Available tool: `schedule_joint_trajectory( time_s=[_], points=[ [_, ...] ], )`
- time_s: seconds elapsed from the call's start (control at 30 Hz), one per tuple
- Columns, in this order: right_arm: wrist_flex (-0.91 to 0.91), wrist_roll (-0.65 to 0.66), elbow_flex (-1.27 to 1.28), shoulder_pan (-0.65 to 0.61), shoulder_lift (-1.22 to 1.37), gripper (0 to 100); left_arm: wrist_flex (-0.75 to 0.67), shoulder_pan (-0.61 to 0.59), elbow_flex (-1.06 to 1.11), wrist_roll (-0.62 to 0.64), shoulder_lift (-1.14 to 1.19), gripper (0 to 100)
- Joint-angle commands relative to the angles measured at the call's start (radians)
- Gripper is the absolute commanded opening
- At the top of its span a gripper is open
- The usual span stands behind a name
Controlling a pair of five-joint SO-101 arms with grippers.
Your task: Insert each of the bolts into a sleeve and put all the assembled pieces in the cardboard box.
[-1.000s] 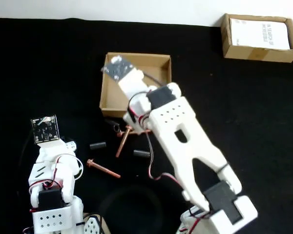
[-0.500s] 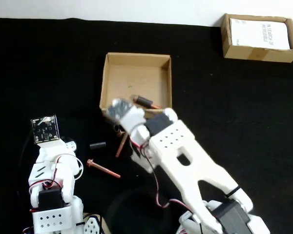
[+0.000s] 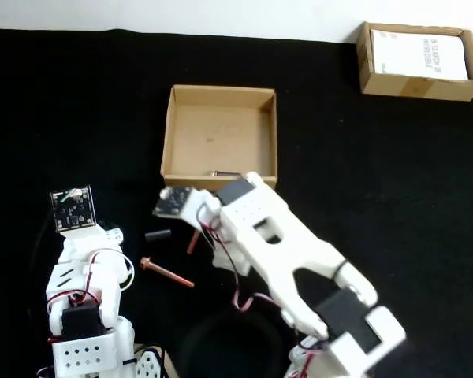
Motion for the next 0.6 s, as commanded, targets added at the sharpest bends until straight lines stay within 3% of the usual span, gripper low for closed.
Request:
schedule_joint_trajectory(
  time_s=[0.0,0.27,0.57],
  points=[
    [0.025,0.008,-0.143,-0.005,0.084,20.8,-0.003,-0.013,0.016,-0.005,-0.008,1],
    [0.024,0.008,-0.191,-0.004,0.209,20.8,-0.003,-0.013,0.016,-0.005,-0.010,1],
    [-0.114,0.008,-0.189,-0.001,0.311,20.8,-0.003,-0.013,0.016,-0.005,-0.010,1]
  ],
)
